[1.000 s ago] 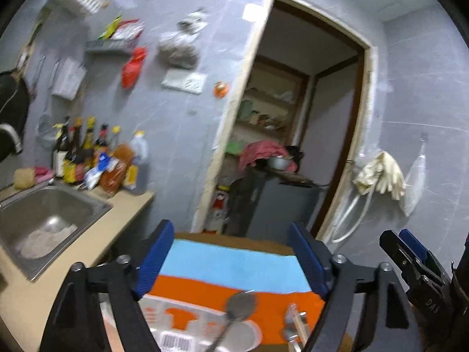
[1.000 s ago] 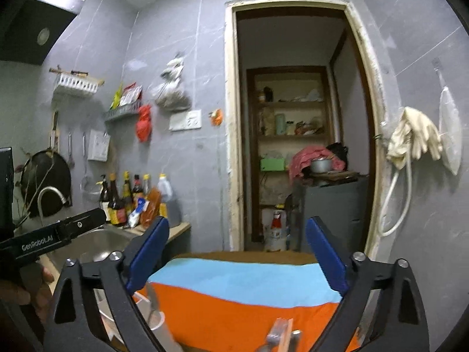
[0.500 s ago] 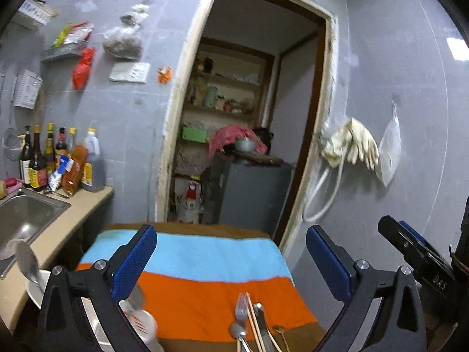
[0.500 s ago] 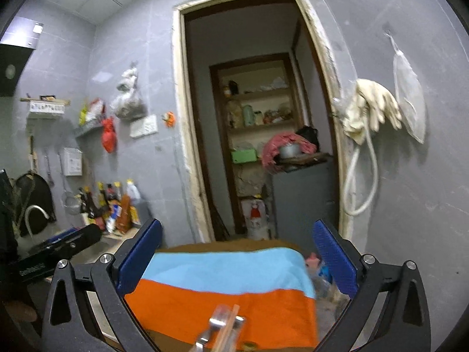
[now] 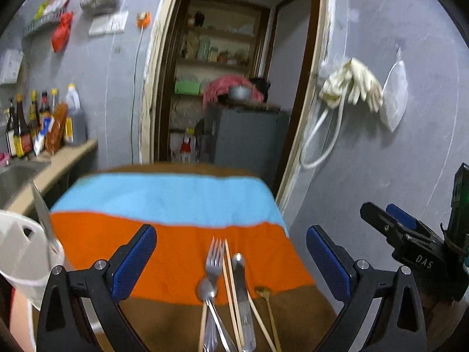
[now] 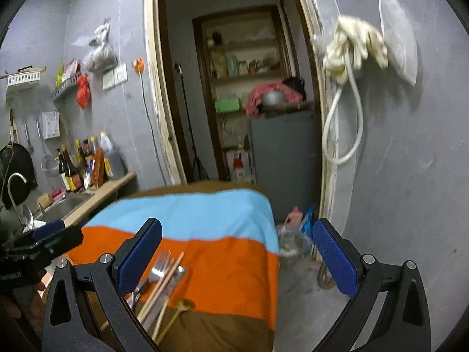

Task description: Organize utensils

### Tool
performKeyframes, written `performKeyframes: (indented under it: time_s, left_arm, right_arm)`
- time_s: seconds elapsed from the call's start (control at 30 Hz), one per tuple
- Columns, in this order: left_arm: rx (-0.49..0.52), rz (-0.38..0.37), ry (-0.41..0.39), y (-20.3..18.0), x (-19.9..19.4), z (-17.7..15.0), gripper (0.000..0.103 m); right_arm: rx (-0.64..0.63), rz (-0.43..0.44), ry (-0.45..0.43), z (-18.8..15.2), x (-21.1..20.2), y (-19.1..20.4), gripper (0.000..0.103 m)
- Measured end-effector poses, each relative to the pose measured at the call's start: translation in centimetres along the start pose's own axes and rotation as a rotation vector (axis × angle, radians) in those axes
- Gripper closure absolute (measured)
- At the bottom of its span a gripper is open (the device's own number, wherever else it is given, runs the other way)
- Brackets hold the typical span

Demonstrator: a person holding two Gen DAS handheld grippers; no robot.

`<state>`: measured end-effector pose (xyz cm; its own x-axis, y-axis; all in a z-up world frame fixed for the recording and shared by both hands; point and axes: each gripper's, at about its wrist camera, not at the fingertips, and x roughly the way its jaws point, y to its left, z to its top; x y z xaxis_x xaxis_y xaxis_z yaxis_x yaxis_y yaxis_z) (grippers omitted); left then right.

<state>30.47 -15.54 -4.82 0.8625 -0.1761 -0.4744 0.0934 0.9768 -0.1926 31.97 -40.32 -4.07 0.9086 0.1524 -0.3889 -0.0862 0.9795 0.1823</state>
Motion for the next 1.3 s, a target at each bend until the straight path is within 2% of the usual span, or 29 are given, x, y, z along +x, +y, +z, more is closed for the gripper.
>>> performKeyframes:
  time_s: [0.03,0.1,0.2,0.27,0.37,0.4,0.47,0.53,0.6,0.67,0.8,0.93,1.07,1.13,1.3]
  left_arm:
    - [-0.004,-0.004,0.015,0.0,0.3,-0.3,0.001]
    - [-0.011,0.002,0.045,0.3,1.0,-0.8,0.001]
    - [-0.027,0.009,0.095,0.8,2.1,-1.8,0.011]
    - [-0.031,0.017,0.145,1.1,3.1,-2.7,0.022]
    - [-0.036,0.037,0.208,1.6,4.5,-3.9,0.033]
    - [-0.043,0.043,0.234,1.9,5.0,-4.3,0.035]
    - [-0.059,0.057,0.284,2.4,5.8,-5.1,0.047]
    - [-0.083,0.06,0.325,3.0,6.5,-5.6,0.053]
    - [-0.106,0.058,0.367,3.5,7.1,-6.3,0.062]
    - [-0.109,0.053,0.394,3.6,7.5,-6.8,0.071]
    - [-0.122,0.03,0.429,3.6,8.0,-7.3,0.075]
    - [-0.143,0.028,0.444,3.7,8.7,-7.1,0.084]
    - [-0.207,-0.002,0.451,4.7,9.2,-6.9,0.091]
    - [-0.239,-0.001,0.455,5.2,9.4,-6.8,0.095]
    - [-0.292,0.002,0.456,6.2,9.2,-6.9,0.098]
  right_arm:
    - [0.012,0.009,0.025,-0.5,0.8,-0.5,0.003]
    - [0.023,0.022,0.066,-1.7,1.9,-0.9,0.011]
    - [0.022,0.04,0.129,-3.5,3.5,-0.9,0.022]
    - [0.019,0.06,0.17,-4.8,4.4,-0.5,0.026]
    - [0.004,0.091,0.223,-6.7,5.4,0.4,0.042]
    - [0.005,0.105,0.242,-7.3,5.8,0.6,0.046]
    - [0.021,0.141,0.282,-8.3,6.7,1.1,0.053]
    - [0.023,0.167,0.312,-9.1,7.2,1.8,0.061]
    - [0.013,0.198,0.351,-9.9,7.8,2.4,0.076]
    - [-0.003,0.23,0.392,-10.6,8.3,3.1,0.079]
    - [-0.021,0.275,0.443,-11.6,8.9,3.8,0.08]
    - [-0.009,0.294,0.485,-12.3,9.3,3.8,0.08]
    - [0.009,0.322,0.515,-13.1,9.8,4.0,0.08]
    - [-0.004,0.327,0.526,-13.3,10.1,4.3,0.087]
    - [0.031,0.36,0.545,-13.3,10.8,4.3,0.09]
